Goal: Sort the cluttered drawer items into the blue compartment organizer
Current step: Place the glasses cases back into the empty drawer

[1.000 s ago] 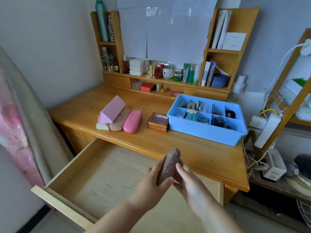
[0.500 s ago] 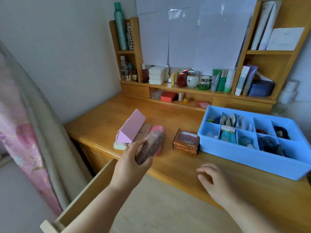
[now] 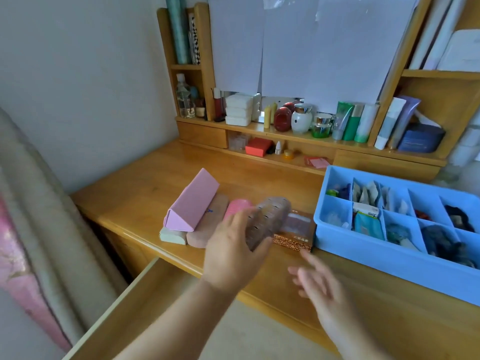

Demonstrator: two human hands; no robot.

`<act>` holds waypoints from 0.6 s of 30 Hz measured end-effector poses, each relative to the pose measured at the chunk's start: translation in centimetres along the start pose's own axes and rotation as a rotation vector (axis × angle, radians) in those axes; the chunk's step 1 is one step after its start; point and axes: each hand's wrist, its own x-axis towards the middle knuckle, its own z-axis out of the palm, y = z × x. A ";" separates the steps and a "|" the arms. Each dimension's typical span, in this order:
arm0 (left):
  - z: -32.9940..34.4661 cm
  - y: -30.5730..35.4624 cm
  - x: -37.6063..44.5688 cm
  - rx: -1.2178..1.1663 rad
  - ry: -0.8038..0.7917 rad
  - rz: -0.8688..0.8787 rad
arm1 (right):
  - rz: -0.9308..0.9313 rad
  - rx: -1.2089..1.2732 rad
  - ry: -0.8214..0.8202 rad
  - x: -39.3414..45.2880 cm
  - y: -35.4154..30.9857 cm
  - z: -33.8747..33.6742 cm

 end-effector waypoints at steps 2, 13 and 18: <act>-0.1 1.5 -2.6 -0.039 -0.030 0.076 | 0.131 0.463 -0.018 1.4 -1.3 1.7; -0.6 -2.8 1.2 0.220 -0.169 -0.066 | 0.268 0.733 0.025 2.5 -1.4 2.8; 3.4 -3.9 3.9 0.591 -0.387 -0.103 | 0.245 0.673 -0.073 2.5 -1.0 2.3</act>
